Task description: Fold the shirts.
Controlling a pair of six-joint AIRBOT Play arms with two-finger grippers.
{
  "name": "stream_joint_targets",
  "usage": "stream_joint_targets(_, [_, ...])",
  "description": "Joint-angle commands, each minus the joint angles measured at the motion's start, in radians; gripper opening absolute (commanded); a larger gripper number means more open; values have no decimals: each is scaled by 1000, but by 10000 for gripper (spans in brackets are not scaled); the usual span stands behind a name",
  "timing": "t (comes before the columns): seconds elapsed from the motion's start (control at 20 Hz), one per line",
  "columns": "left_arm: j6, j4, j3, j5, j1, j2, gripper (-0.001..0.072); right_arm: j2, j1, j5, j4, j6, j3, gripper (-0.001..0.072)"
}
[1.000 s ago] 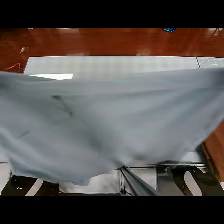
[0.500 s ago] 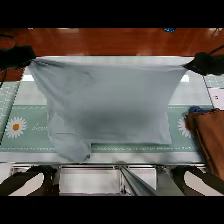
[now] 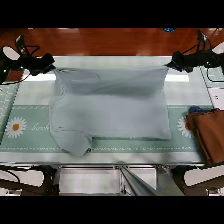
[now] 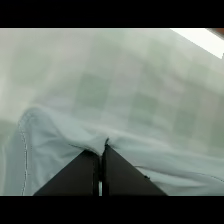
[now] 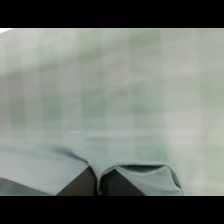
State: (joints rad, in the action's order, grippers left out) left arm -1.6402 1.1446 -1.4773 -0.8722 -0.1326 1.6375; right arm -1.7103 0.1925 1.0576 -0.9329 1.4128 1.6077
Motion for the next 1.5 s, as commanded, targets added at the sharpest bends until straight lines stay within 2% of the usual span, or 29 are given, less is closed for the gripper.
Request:
stream_joint_targets(0.0, [166,-50,-21,-170,-24,25,19,-21,17,100,-18,16,34,29])
stream_joint_targets(0.15, [246,-48,-3,-328,-55,12,18,11,31,225,-110,15,34,29])
stream_joint_targets(0.25, [246,-45,54,-345,-59,14,19,10,24,284,-181,14,5,29])
stream_joint_targets(0.5, [245,-46,208,-344,-55,15,19,10,5,254,-175,-3,-165,29])
stream_joint_targets(0.7, [244,-46,220,-341,-55,15,19,1,-15,230,-176,-4,-205,30])
stream_joint_targets(0.75, [236,-46,220,-342,-55,15,53,-3,-18,231,-177,11,-206,113])
stream_joint_targets(0.8, [233,-45,214,-354,-61,15,278,-3,-18,236,-177,32,-205,342])
stream_joint_targets(0.85, [227,-45,196,-385,-75,15,498,5,-11,260,-183,31,-200,405])
stream_joint_targets(1.0, [211,-45,131,-551,-161,-18,507,100,72,352,-275,49,-181,405])
stream_joint_targets(1.1, [211,-45,181,-584,-235,-108,507,219,153,362,-356,63,-225,405])
stream_joint_targets(1.2, [237,-44,331,-558,-311,-242,507,368,230,306,-357,89,-379,406])
stream_joint_targets(1.3, [298,-45,559,-486,-395,-391,507,559,279,203,-349,93,-626,406])
stream_joint_targets(1.45, [315,-65,865,-429,-512,-556,507,829,286,74,-258,68,-968,413])
